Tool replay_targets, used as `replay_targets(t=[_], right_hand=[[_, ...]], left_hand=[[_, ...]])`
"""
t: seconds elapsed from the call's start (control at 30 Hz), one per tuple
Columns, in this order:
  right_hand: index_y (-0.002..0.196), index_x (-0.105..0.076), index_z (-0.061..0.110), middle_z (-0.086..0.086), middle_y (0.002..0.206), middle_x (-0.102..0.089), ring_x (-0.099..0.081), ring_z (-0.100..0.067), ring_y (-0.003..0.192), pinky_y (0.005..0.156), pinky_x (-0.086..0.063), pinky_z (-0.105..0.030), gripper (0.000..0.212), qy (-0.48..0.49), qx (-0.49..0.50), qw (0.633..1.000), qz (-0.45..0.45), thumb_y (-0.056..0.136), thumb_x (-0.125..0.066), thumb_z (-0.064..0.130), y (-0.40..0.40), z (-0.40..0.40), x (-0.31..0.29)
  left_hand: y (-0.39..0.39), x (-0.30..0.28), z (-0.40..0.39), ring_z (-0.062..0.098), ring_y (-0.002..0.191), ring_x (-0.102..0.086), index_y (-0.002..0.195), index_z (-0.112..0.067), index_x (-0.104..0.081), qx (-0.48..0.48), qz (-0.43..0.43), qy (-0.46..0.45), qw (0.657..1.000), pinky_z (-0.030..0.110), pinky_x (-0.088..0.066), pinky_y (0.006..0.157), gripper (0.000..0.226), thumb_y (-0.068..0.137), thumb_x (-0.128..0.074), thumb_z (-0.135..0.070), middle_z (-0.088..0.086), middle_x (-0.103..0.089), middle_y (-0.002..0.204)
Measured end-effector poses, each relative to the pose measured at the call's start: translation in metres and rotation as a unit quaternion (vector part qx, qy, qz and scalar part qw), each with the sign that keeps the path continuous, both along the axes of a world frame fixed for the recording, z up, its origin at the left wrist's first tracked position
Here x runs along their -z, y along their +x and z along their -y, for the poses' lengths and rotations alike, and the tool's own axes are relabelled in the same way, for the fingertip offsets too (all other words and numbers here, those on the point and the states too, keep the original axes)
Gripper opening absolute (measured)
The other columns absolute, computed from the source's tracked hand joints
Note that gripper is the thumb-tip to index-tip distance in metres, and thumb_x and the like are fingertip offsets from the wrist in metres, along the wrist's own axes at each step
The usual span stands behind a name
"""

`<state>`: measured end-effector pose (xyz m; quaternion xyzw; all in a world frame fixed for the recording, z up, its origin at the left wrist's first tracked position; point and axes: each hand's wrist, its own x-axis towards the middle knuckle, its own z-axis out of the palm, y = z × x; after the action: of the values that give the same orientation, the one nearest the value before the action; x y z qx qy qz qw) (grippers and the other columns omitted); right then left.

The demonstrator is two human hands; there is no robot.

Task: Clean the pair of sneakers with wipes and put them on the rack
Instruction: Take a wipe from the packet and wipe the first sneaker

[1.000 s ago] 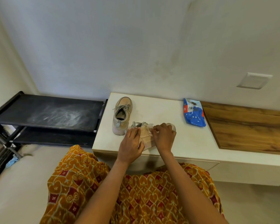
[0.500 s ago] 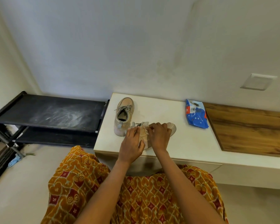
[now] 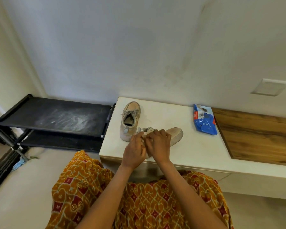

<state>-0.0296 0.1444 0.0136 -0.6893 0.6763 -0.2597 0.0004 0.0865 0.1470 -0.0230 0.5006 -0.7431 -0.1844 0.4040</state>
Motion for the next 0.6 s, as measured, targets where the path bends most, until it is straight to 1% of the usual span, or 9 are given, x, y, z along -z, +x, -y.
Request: replay_targets(t=[0.03,0.1,0.17,0.23,0.33,0.4,0.47,0.53,0.6], right_hand=[[0.082,-0.071,0.019,0.002,0.089,-0.068,-0.054,-0.022,0.088,0.078,-0.035,-0.037,0.014,-0.019,-0.013,1.0,-0.01,0.084,-0.059,0.027,-0.005,-0.005,0.002],[0.081,-0.072,0.018,0.0,0.088,-0.069,-0.056,-0.024,0.088,0.079,-0.035,-0.038,0.014,-0.027,0.011,0.999,-0.017,0.083,-0.061,0.028,-0.026,-0.005,0.005],[0.085,-0.073,0.016,-0.003,0.092,-0.069,-0.055,-0.026,0.094,0.082,-0.034,-0.038,0.017,-0.003,0.064,0.998,0.013,0.084,-0.063,0.029,-0.038,0.004,0.003],[0.088,-0.073,0.015,-0.004,0.095,-0.069,-0.053,-0.026,0.096,0.083,-0.033,-0.038,0.018,0.011,0.078,0.996,0.043,0.086,-0.062,0.029,-0.032,0.011,-0.001],[0.085,-0.072,0.019,0.0,0.091,-0.067,-0.052,-0.023,0.092,0.08,-0.029,-0.036,0.014,-0.01,0.0,1.0,0.026,0.085,-0.06,0.025,-0.008,0.002,0.002],[0.086,-0.071,0.023,0.004,0.09,-0.067,-0.052,-0.021,0.091,0.08,-0.028,-0.035,0.016,-0.036,-0.038,0.999,0.001,0.085,-0.056,0.028,-0.011,-0.009,0.008],[0.088,-0.071,0.02,0.001,0.092,-0.067,-0.053,-0.023,0.093,0.08,-0.03,-0.036,0.023,-0.031,0.013,0.999,-0.003,0.086,-0.052,0.031,-0.025,-0.007,0.01],[0.092,-0.071,0.015,-0.004,0.097,-0.068,-0.053,-0.026,0.097,0.082,-0.033,-0.037,0.022,-0.004,0.086,0.996,0.031,0.088,-0.055,0.03,-0.031,0.001,0.007],[0.092,-0.071,0.014,-0.005,0.096,-0.068,-0.052,-0.026,0.097,0.081,-0.033,-0.038,0.018,-0.004,0.086,0.995,0.054,0.089,-0.057,0.026,-0.022,0.007,0.002]], left_hand=[[0.0,0.0,0.0,0.02,0.108,-0.056,0.132,-0.007,-0.04,0.004,-0.004,0.0,1.0,0.022,-0.049,0.081,0.047,0.086,-0.044,-0.012,0.011,-0.052,0.126],[-0.001,-0.001,-0.003,0.021,0.105,-0.056,0.13,-0.008,-0.04,0.01,-0.002,0.01,1.0,0.025,-0.052,0.078,0.048,0.083,-0.042,-0.015,0.01,-0.051,0.125],[-0.004,-0.002,-0.005,0.022,0.107,-0.055,0.13,-0.007,-0.041,0.011,0.002,0.017,1.0,0.028,-0.054,0.077,0.051,0.08,-0.042,-0.016,0.012,-0.05,0.125],[-0.005,-0.002,-0.005,0.024,0.108,-0.055,0.13,-0.005,-0.041,0.004,-0.001,0.025,1.0,0.028,-0.053,0.078,0.051,0.08,-0.044,-0.014,0.013,-0.05,0.125],[-0.003,-0.006,-0.003,0.022,0.106,-0.055,0.13,-0.005,-0.041,-0.002,0.001,0.017,1.0,0.024,-0.05,0.077,0.051,0.081,-0.039,-0.021,0.013,-0.052,0.123],[-0.001,-0.007,-0.003,0.021,0.102,-0.057,0.129,-0.007,-0.042,0.008,0.009,0.0,1.0,0.02,-0.049,0.073,0.052,0.081,-0.036,-0.025,0.011,-0.053,0.12],[-0.002,-0.007,-0.006,0.022,0.101,-0.057,0.128,-0.007,-0.043,0.013,0.015,-0.004,1.0,0.025,-0.052,0.072,0.053,0.079,-0.036,-0.026,0.012,-0.052,0.12],[-0.005,-0.004,-0.008,0.023,0.104,-0.055,0.128,-0.006,-0.043,0.009,0.015,0.0,1.0,0.03,-0.055,0.074,0.055,0.077,-0.037,-0.025,0.012,-0.051,0.122],[-0.007,-0.003,-0.007,0.023,0.107,-0.054,0.128,-0.006,-0.043,0.002,0.015,0.002,1.0,0.03,-0.054,0.077,0.054,0.078,-0.038,-0.025,0.013,-0.051,0.123]])
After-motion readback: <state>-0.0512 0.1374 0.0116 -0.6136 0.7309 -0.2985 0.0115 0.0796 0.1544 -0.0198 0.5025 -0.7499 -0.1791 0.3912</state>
